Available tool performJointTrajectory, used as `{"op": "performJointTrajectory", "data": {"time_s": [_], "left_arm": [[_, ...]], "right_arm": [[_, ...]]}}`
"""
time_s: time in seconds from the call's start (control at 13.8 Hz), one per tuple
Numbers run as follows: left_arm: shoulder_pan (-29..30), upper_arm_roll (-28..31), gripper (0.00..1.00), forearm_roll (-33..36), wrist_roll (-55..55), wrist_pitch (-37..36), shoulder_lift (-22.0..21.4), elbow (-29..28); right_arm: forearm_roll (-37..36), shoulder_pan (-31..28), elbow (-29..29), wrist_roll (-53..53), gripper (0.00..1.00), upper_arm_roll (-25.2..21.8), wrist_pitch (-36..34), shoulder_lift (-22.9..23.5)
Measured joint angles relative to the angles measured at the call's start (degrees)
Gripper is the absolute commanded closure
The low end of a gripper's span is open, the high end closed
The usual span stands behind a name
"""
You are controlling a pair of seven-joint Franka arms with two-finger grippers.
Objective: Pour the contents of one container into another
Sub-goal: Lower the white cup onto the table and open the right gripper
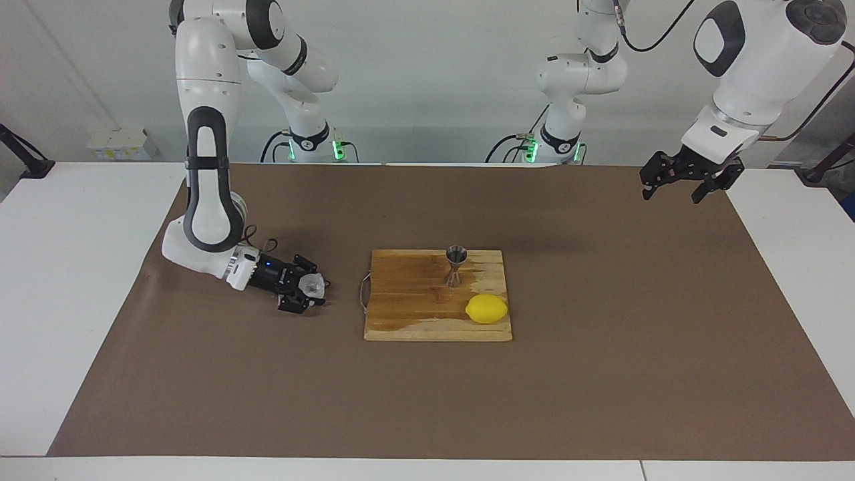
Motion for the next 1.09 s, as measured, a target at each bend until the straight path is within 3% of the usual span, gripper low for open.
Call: {"op": "performJointTrajectory", "data": {"time_s": [0.36,0.65,1.09], "left_arm": [[0.0,0.0,0.0,0.0,0.0,0.0,0.0,0.0],[0.0,0.0,0.0,0.0,0.0,0.0,0.0,0.0],[0.0,0.0,0.0,0.0,0.0,0.0,0.0,0.0]], "right_arm": [[-3.7,-0.5,0.3,-0.1,0.0,-0.3,-0.5,-0.5],[-14.7,-2.9,1.2,3.5,0.0,-0.4,-1.4,-4.4],[-34.0,-2.9,1.6,35.4,0.0,-0.3,-4.6,-18.7]]}}
